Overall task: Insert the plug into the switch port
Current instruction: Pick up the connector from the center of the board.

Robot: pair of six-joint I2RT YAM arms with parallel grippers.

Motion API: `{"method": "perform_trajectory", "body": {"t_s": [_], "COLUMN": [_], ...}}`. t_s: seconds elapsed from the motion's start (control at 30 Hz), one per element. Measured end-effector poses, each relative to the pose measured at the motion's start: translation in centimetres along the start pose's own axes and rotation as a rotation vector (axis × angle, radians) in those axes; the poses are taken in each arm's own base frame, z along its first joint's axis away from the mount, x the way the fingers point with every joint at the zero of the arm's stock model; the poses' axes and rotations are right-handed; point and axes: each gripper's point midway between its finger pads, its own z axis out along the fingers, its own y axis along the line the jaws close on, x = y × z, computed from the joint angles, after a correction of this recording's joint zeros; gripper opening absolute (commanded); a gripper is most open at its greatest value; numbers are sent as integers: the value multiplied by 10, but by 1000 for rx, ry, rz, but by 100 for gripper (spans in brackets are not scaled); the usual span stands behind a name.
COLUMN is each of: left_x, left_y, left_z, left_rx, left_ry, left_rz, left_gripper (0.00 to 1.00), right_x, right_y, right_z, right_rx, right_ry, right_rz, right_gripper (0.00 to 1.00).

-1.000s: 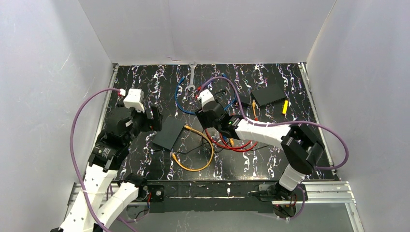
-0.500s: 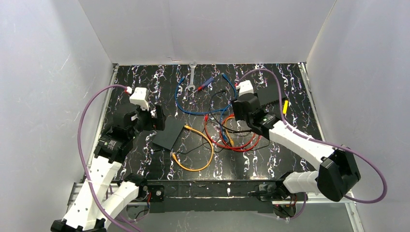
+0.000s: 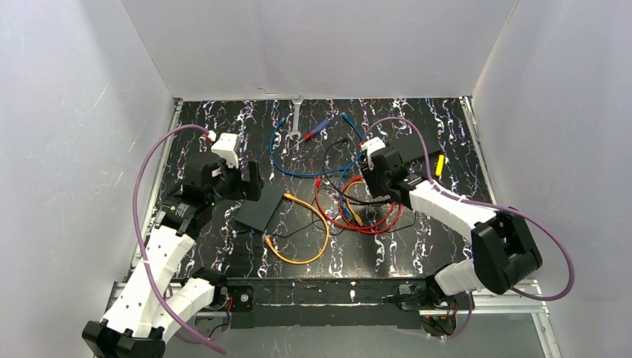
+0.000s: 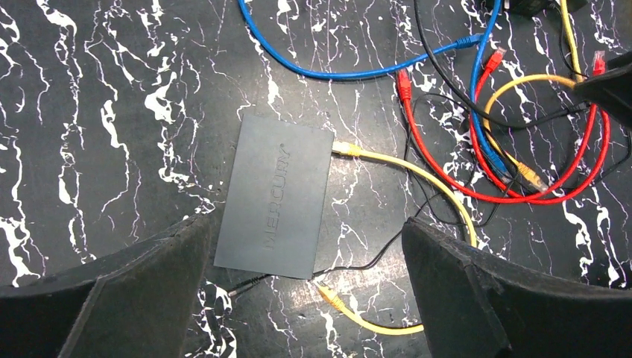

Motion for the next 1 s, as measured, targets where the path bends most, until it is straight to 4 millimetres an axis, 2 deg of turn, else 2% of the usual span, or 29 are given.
{"method": "perform_trajectory", "body": {"t_s": [0.27, 0.4, 0.5, 0.6, 0.8, 1.0], "left_x": [2, 4, 5, 5, 5, 5], "left_y": [-3, -3, -3, -3, -4, -4], "left_z": [3, 4, 6, 6, 6, 6], "left_rx": [19, 19, 18, 19, 22, 25], "left_ry": [15, 23, 29, 31, 32, 32], "left_rz": [0, 0, 0, 0, 0, -1], "left_gripper": [98, 98, 98, 98, 98, 98], "right_x": [18, 18, 16, 11, -19, -85], "right_y": [27, 33, 34, 33, 23, 14], "right_z": [16, 17, 16, 15, -1, -48], "right_rx": [-140, -175, -186, -184, -158, -172], "right_ry": [59, 56, 51, 44, -7, -213], "right_rz": [-73, -88, -99, -103, -112, -84], "right_gripper": [48, 25, 2, 1, 1, 1]}}
